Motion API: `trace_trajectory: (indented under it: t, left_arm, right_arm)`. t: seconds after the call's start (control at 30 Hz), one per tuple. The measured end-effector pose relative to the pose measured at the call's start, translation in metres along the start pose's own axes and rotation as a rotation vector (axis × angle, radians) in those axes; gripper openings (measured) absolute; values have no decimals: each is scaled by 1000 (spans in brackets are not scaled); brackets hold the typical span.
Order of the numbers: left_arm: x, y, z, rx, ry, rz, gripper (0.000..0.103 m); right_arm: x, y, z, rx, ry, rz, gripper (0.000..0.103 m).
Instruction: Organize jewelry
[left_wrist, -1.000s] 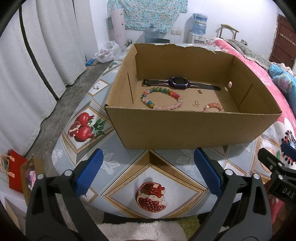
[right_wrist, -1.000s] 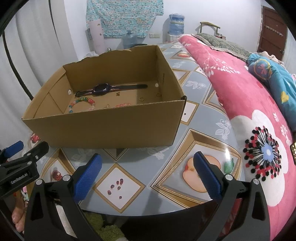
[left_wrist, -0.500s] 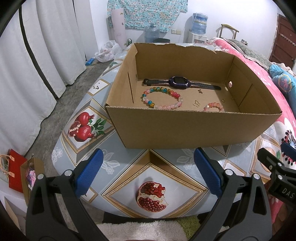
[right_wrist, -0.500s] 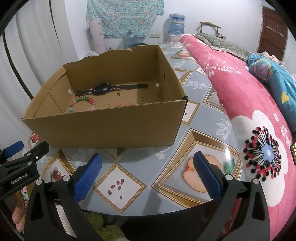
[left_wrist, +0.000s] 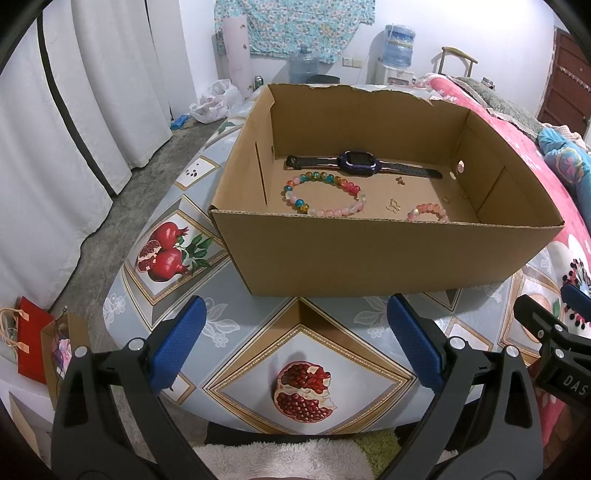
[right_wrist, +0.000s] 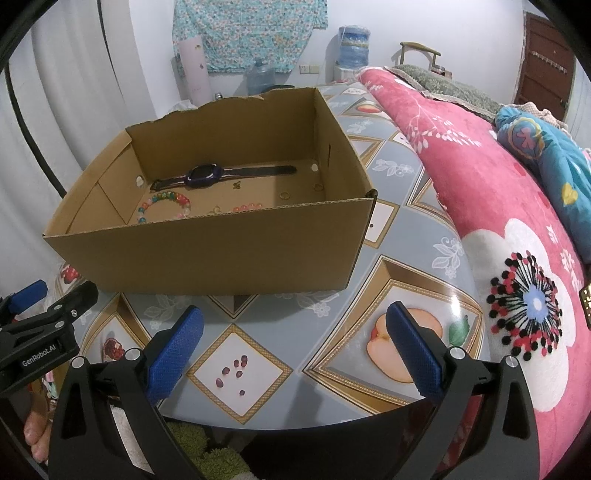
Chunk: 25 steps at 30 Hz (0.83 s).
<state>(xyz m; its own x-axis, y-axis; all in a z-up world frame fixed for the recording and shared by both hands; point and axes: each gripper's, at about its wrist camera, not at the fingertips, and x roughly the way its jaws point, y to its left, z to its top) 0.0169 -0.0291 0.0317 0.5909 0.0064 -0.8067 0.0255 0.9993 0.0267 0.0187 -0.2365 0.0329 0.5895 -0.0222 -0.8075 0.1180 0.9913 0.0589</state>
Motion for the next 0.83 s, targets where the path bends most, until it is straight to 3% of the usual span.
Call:
trace_trajectory:
  t: [0.83]
  left_arm:
    - [4,1,-3,-8,20,-1,95]
  right_arm:
    - [2,-2,-1,-6,8,7,96]
